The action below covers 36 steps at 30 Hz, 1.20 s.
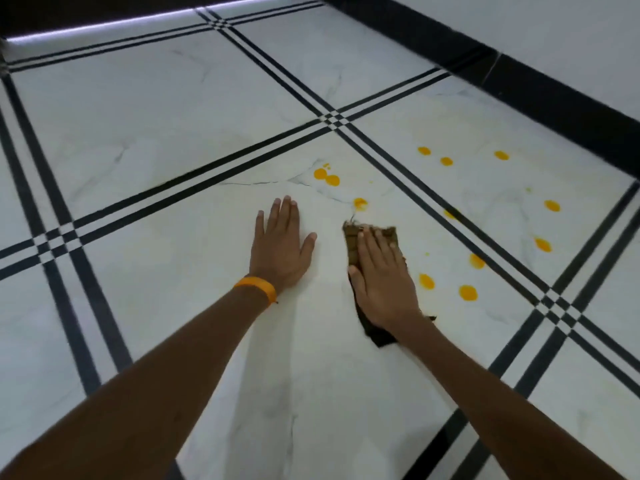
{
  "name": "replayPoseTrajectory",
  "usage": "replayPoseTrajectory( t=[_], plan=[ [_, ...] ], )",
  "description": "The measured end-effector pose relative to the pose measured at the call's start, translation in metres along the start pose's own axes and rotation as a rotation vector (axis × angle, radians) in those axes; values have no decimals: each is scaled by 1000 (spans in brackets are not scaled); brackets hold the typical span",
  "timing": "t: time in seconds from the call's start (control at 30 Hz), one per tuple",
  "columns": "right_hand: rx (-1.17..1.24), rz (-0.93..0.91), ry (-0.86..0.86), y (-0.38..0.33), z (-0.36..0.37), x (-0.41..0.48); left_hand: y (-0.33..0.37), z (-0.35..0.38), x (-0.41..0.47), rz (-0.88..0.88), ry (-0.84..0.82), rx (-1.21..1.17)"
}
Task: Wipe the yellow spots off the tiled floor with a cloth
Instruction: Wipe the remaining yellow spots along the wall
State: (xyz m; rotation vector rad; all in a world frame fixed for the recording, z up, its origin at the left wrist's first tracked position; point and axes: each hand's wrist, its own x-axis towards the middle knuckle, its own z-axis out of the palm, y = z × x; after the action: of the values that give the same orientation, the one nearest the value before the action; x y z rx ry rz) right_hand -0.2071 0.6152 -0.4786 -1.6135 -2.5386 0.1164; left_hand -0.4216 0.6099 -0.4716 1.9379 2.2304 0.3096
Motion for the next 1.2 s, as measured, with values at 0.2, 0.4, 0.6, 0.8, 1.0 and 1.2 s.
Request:
replayPoseTrajectory(
  t=[0.2,0.4,0.6,0.8,1.0,1.2],
  plan=[
    [-45,248,17,102,-15,7,17,18,13,4,-3,102],
    [-7,192,-19,45,-9,37,14,20,17,24,28,81],
    [-10,357,33,147,-29,-24,15,21,18,33,50,94],
    [-35,377,44,92,-14,62,14,22,17,27,42,95],
    [-15,147,-28,126,-26,-41,13,22,18,23,42,89],
    [-1,505,36,122,-25,75,13,22,18,32,52,88]
  ],
)
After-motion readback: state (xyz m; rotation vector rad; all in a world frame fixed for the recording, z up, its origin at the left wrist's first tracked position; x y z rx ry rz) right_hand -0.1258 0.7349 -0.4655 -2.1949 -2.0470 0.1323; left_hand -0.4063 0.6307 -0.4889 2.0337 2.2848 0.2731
